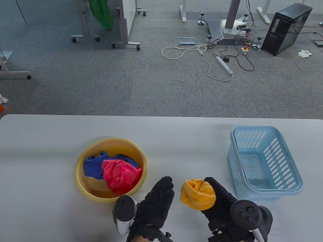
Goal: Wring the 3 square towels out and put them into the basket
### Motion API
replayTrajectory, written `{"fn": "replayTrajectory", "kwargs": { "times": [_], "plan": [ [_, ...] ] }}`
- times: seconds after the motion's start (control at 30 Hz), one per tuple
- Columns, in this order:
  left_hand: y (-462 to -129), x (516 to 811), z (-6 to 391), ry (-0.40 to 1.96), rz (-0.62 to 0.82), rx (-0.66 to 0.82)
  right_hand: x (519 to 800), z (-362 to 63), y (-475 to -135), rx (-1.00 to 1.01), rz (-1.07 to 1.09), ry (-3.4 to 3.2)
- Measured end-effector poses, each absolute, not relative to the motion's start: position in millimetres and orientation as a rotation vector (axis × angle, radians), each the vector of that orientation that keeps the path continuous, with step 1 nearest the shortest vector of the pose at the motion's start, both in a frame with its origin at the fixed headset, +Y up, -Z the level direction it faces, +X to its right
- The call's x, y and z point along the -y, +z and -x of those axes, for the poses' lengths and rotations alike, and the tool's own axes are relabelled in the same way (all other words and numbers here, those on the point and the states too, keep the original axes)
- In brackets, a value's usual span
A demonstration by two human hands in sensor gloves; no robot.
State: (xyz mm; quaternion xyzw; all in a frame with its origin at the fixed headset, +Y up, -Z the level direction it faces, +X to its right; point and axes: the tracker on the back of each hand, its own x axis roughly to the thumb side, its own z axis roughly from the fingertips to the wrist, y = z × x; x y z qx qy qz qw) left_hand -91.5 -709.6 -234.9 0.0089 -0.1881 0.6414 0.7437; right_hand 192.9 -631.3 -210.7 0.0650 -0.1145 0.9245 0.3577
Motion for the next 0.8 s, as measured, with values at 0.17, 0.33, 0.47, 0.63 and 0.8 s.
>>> {"fn": "replayTrajectory", "kwargs": {
  "times": [0.17, 0.33, 0.47, 0.63, 0.8],
  "plan": [
    [-235, 707, 89, 1.344, -0.064, 0.483, 628, -232, -228, 0.282, 0.006, 2.358],
    [-232, 706, 88, 1.283, -0.103, 0.472, 636, -274, -239, 0.334, 0.254, 2.343],
    [-234, 706, 87, 1.167, -0.088, 0.468, 644, -296, -243, 0.355, 0.48, 2.404],
    [-233, 709, 85, 1.135, -0.014, 0.411, 658, -313, -252, 0.299, 0.671, 2.405],
    [-232, 712, 84, 1.124, 0.02, 0.392, 668, -319, -258, 0.24, 0.791, 2.386]
  ]
}}
